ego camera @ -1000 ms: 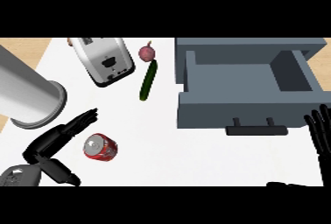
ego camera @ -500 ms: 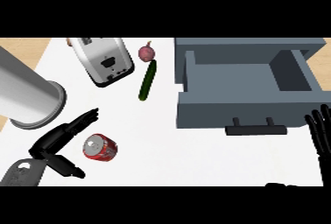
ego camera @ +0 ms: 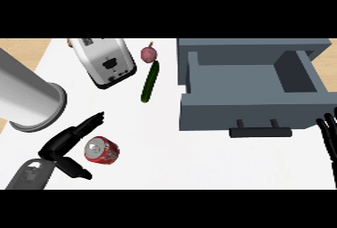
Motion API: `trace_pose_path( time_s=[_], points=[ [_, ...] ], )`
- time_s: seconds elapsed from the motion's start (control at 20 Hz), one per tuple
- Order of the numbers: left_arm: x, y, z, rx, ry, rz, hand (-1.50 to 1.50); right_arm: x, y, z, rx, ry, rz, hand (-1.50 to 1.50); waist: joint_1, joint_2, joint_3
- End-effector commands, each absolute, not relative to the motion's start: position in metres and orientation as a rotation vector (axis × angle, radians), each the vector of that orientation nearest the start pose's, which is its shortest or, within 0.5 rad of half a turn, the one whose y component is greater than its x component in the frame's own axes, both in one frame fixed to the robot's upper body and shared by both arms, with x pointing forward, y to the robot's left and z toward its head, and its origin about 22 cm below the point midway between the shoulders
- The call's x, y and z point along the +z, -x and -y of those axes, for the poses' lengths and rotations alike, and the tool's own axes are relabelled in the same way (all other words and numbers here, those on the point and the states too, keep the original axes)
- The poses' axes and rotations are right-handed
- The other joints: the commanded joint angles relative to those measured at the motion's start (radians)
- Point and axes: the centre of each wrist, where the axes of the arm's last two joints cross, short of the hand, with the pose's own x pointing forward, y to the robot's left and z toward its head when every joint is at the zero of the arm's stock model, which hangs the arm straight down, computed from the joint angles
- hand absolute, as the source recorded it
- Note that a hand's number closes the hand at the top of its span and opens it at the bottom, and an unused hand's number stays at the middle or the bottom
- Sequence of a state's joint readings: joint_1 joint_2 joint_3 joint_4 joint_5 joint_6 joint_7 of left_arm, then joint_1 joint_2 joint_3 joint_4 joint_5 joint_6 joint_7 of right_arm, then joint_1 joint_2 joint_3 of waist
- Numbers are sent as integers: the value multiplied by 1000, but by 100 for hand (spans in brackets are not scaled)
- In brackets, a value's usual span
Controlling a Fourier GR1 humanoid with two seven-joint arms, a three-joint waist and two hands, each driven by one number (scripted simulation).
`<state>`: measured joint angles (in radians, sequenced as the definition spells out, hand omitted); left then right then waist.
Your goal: Pick up the can, place it into the drawer and close the drawer
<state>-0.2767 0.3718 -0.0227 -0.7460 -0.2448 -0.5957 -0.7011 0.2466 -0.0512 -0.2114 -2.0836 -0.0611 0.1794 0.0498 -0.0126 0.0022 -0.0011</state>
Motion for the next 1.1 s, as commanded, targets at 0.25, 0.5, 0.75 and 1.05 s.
trace_pose_path(
  time_s=[0.25, 0.5, 0.75, 1.05],
  points=[
    [-86, -282, -351, -666, 512, 1475, -150, 80, -155, 300, 21, 178, 1813, -150, 0, -1, 0],
    [-98, -283, -325, -661, 519, 1472, -150, 86, -159, 309, 17, 166, 1796, -150, 5, -1, 1],
    [-103, -278, -325, -684, 551, 1473, -150, 90, -156, 291, 20, 166, 1813, -150, 4, -1, 0],
    [-109, -285, -299, -664, 562, 1469, -150, 89, -143, 295, 16, 157, 1800, -150, 3, -2, 1]
  ],
)
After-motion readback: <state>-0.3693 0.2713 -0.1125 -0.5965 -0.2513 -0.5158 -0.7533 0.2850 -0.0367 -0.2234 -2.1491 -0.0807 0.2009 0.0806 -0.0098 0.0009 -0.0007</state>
